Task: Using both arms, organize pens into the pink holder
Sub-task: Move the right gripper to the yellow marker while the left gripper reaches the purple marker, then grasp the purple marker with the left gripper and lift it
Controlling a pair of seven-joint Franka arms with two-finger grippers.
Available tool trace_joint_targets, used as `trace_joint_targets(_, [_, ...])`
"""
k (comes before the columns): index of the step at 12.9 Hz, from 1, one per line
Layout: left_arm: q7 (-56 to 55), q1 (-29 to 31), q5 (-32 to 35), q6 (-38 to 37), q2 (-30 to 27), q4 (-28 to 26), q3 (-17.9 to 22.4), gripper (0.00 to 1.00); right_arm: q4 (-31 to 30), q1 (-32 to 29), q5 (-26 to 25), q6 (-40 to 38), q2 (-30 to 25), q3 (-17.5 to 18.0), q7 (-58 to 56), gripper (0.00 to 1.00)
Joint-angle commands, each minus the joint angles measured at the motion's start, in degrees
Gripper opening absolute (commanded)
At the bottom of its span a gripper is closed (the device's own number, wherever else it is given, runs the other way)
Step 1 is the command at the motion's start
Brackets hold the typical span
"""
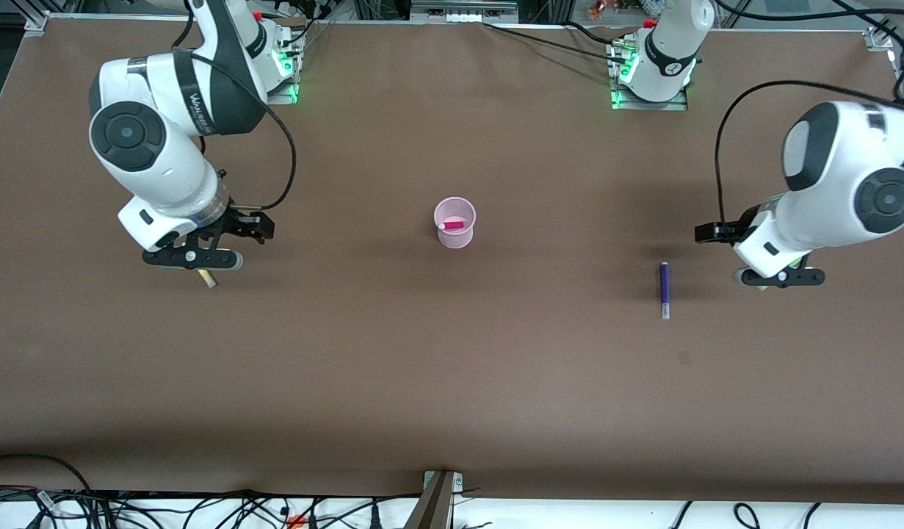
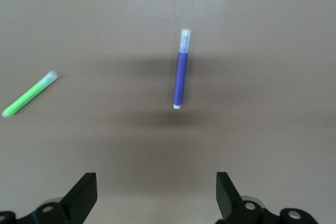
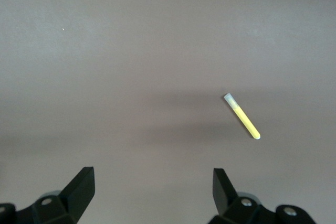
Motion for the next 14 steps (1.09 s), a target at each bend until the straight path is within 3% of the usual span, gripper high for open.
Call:
trace_joint_targets(1, [1.21,0.55,1.21,16.37,-2.84,-13.61,-0.41,1.0,-1.74,-13.45,0.44,1.05,-2.99,12.29,-3.22,0.99])
trace_joint_targets(3, [1.56,0.47,1.56,26.16,-0.66,-17.43,-0.41,1.0,-1.39,-20.08,-0.6,1.32,-3.44,17.51,-6.55,0.99])
trace_joint_targets(6, [3.92,0.55,2.6,33.02,4.35,-17.52,-0.24,1.0,0.71,-23.61,-7.63,2.03,-4.75,20.16,-8.95,0.99])
trace_joint_targets(9, [4.99,1.7,4.81,36.9,8.31,-17.26,-0.23,1.0,5.38,-26.85,-7.12,-2.8,-3.52,20.69,-8.68,0.99])
trace_joint_targets(11, [5.34,1.96,4.81,40.76,10.95,-17.44,-0.23,1.0,5.74,-32.55,-7.2,-3.08,-3.79,26.9,-8.07,0.99])
trace_joint_targets(14, [5.34,2.66,4.81,41.75,13.15,-17.18,-0.32,1.0,5.12,-33.64,-7.29,-2.64,-3.88,28.25,-7.63,0.99])
